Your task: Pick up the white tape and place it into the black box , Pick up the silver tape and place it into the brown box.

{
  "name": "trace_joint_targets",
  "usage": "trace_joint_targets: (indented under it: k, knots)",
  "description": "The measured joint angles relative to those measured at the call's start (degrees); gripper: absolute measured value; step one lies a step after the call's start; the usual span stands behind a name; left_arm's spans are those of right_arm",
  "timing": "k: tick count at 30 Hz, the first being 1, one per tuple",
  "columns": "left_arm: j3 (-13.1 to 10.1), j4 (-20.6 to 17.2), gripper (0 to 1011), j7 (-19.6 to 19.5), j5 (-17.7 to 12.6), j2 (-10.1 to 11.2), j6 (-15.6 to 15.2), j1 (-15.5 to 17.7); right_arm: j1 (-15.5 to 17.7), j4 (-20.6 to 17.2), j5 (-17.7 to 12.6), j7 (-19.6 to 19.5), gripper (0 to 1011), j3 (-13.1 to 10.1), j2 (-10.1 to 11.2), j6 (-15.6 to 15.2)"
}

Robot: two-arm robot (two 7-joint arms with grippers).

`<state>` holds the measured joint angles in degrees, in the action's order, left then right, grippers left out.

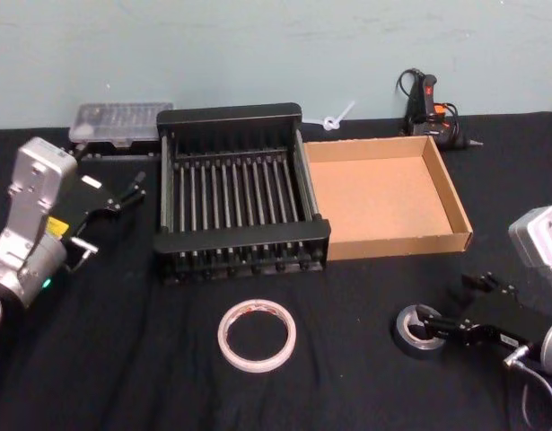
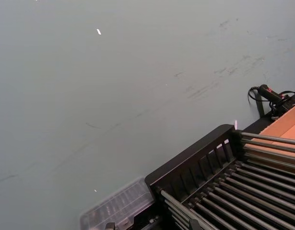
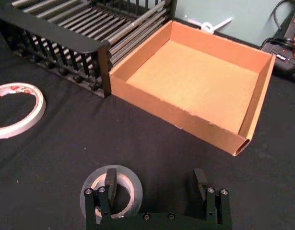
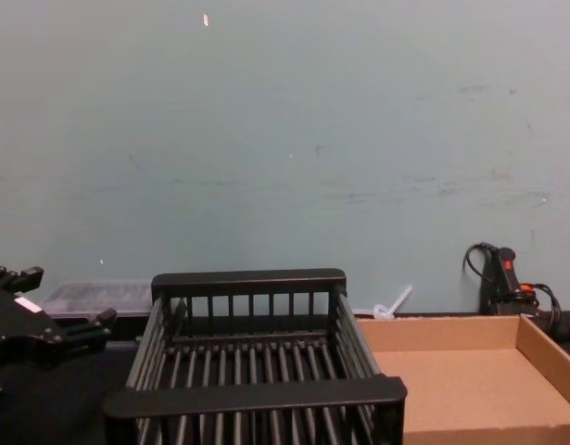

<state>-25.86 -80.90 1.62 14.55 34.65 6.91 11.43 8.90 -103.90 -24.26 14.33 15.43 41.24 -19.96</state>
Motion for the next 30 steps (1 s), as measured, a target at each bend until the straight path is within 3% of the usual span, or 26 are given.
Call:
trace_joint_targets:
  k: [10,30]
  knots:
    - [0.0,0.0,1001,0.0,0.0,0.0,0.0,0.0,-0.4,0.5,1.5,1.4,1002,0.0,-0.8,-2.2]
    - [0.0,0.0,1002,0.0,0.0,0.0,0.0,0.0,-0.9,1.4,3.2,2.4,1000,-0.4,-2.6,-3.7]
